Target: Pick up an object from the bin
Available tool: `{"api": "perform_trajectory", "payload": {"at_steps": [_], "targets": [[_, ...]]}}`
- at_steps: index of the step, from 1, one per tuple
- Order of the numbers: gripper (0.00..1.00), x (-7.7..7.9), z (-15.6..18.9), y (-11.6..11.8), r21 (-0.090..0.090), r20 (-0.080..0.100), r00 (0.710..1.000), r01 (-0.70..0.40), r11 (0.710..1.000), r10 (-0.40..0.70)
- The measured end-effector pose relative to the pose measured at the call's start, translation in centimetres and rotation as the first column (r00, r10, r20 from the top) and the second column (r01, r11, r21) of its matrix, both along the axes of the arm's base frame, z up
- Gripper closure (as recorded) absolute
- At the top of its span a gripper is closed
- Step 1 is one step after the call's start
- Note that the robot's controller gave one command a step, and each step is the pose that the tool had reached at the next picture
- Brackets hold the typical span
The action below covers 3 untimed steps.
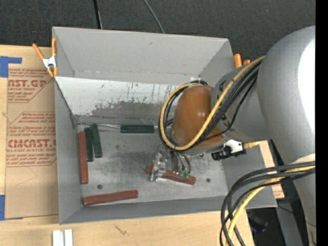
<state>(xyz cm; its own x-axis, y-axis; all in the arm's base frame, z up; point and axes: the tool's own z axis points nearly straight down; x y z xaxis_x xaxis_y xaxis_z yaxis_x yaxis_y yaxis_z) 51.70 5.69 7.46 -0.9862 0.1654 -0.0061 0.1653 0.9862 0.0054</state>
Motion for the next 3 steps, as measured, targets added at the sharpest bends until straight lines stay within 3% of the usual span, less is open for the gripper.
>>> {"api": "perform_trajectory", "payload": {"at_steps": [3], "targets": [[1.0, -0.1, 3.6, 0.0, -0.003, -0.006, 1.0, 0.0, 1.0, 0.0]]}}
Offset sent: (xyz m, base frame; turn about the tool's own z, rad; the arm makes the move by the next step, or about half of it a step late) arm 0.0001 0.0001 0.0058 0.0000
